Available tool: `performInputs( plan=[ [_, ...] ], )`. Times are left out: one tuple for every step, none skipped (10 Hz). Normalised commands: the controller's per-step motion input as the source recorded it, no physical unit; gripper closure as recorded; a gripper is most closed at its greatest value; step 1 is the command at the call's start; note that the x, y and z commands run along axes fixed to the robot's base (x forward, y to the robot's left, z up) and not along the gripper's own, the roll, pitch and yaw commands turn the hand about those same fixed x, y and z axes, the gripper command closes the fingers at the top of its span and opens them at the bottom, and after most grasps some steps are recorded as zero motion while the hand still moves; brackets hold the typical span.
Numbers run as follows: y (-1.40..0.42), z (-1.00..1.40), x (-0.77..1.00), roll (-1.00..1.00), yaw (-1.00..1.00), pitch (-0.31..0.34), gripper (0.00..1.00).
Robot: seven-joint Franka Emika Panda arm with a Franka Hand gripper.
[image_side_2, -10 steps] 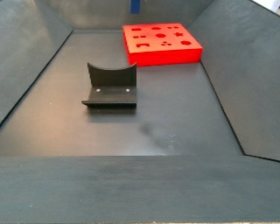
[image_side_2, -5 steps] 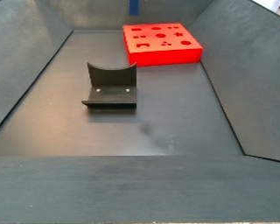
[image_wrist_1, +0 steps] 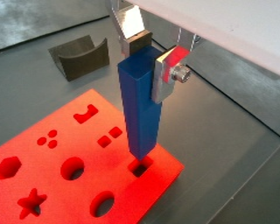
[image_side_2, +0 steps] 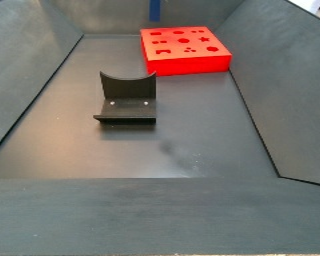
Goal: Pick up the rectangle object. Move up. Move to above the board. Insert the rectangle object.
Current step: Insert the rectangle object.
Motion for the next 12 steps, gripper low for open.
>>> performInputs(
  plan=[
    [-0.07, -0.19, 0.0, 0.0, 0.03, -0.009, 1.0],
    [-0.04, -0.23, 0.0, 0.0, 0.05, 0.0, 1.0],
    [-0.03, -0.22, 0.0, 0.0, 0.05, 0.0, 1.0],
    [-0.02, -0.21, 0.0, 0.0, 0.06, 0.0, 1.0],
    [-0.02, -0.19, 0.0, 0.0, 0.07, 0.0, 1.0],
    [-0.04, -0.18, 0.02, 0.0, 0.07, 0.0, 1.0],
    [-0.07, -0.17, 0.04, 0.0, 0.03, 0.0, 1.0],
    [-0.07, -0.17, 0.07, 0.0, 0.02, 0.0, 1.0],
    [-0.03, -0.15, 0.16, 0.0, 0.0, 0.0, 1.0],
    [0.0, -0.15, 0.17, 0.0, 0.0, 0.0, 1.0],
    [0.0, -0.16, 0.12, 0.01, 0.0, 0.0, 1.0],
    [0.0, -0.15, 0.02, 0.01, 0.04, 0.0, 1.0]
  ],
)
